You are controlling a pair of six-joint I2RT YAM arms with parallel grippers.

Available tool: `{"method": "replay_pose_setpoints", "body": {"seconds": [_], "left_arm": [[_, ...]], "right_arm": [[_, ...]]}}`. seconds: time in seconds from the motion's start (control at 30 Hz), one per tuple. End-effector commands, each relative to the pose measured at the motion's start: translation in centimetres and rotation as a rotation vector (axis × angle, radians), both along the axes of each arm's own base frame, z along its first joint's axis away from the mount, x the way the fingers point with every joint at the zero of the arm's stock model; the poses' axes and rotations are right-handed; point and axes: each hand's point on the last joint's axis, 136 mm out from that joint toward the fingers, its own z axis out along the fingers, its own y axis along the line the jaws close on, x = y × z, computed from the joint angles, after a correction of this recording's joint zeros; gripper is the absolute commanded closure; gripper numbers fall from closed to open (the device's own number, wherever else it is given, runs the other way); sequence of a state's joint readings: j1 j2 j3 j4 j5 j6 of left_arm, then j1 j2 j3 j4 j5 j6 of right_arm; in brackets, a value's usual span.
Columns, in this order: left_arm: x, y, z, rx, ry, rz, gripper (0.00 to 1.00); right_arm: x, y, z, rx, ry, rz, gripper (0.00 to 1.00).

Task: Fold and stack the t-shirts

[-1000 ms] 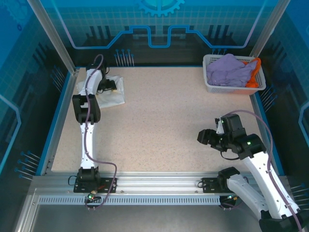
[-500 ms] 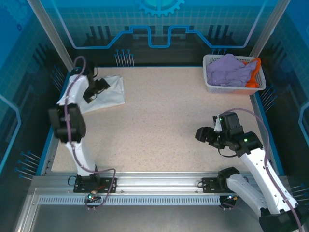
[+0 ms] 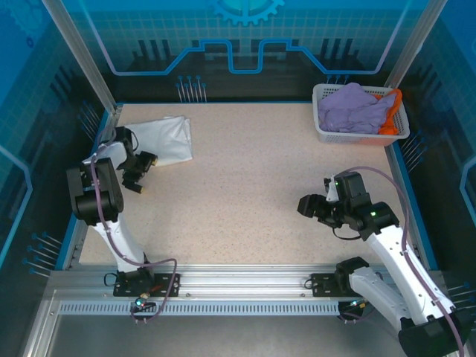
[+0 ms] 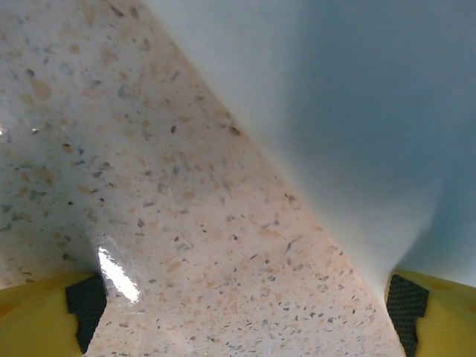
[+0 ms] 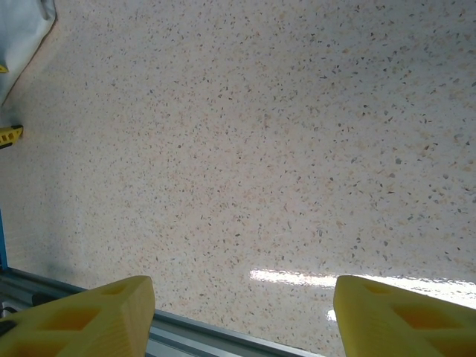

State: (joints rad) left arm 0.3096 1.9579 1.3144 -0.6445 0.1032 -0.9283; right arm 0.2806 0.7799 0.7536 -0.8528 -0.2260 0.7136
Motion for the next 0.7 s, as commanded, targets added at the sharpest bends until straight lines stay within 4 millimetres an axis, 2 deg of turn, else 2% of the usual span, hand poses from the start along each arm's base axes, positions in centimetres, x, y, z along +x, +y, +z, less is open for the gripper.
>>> {"method": "replay_pose_setpoints", "body": {"seconds": [0.0, 0.13, 0.27, 0.47, 0.67], "left_arm": [[5.5, 1.1, -1.4, -0.023, -0.142, 0.004, 0.01], [7.8, 2.1, -2.0, -0.018, -0.159, 0.011, 0.01], [10.3, 2.1, -2.6, -0.058, -0.184, 0.023, 0.02], [13.6, 3.3, -2.0, -0.048, -0.218, 0.038, 0.02], [15.5, 3.8, -1.5, -0.052, -0.247, 0.053, 0.02]], "right_arm": [[-0.8, -0.3, 0.2, 0.005, 0.003, -0.003, 0.34], [-1.5, -0.8, 0.4, -0.003, 0.003, -0.019, 0.34], [-2.2, -1.2, 0.5, -0.013, 0.007, -0.029, 0.34], [-3.1, -1.7, 1.1, -0.028, 0.006, -0.040, 0.34], [-3.8, -2.2, 1.2, -0.035, 0.006, -0.059, 0.34]]}}
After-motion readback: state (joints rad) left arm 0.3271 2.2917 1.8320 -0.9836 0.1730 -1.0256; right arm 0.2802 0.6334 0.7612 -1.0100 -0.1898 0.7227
